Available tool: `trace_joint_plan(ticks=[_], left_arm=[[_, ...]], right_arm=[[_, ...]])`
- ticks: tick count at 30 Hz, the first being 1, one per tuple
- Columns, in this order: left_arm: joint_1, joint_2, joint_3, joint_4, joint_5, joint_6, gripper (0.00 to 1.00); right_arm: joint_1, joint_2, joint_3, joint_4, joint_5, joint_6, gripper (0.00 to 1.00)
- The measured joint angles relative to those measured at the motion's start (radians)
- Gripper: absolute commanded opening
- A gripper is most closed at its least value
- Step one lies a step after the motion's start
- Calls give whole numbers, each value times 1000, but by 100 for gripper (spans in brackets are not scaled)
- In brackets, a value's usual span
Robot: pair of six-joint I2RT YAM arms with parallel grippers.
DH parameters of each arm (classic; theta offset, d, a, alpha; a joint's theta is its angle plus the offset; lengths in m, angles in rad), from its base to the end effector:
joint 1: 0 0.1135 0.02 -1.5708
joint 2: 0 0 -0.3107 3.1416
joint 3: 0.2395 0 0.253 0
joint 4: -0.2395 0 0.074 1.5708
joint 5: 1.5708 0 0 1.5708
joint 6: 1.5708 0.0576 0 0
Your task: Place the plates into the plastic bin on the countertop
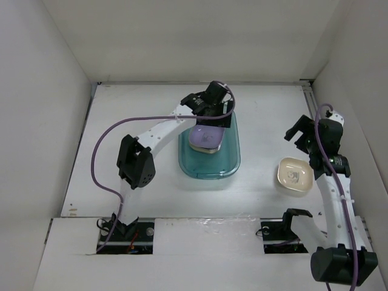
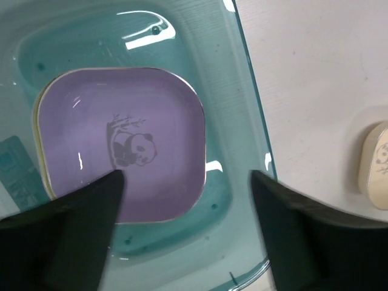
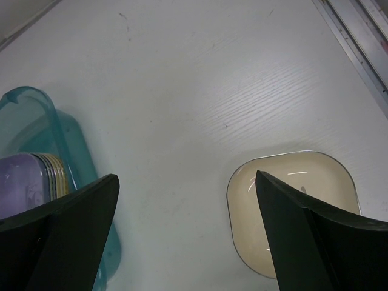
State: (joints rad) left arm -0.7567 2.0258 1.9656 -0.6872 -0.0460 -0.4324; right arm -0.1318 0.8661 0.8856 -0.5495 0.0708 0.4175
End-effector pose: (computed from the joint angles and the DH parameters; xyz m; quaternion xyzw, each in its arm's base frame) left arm 0.3668 -0.3427 0.3483 0.1388 0.9057 -0.2066 0.3432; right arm 0.1746 -0.0273 0.3485 0.2521 0.8298 0.0403 0.4962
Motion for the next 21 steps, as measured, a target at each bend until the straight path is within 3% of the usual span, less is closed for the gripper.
trace_joint_plan(ticks=[1,6,14,17,21], left_arm=[[-1,-2,0,0,-1,0,100],[-1,-72,-5,-5,-46,-27,100],[36,-404,-90,33,-157,-71,100],[79,-498,-164,51,-184,-82,100],[139,-558,-293,64,-198,-89,100]], right_arm=[[0,3,-3,2,0,0,100],[0,34,-69,25,-6,0,100],[0,182,-233,79,-56,10,100],[0,257,-251,116,-59,18,95],[0,348,-265,178,-58,24,80]])
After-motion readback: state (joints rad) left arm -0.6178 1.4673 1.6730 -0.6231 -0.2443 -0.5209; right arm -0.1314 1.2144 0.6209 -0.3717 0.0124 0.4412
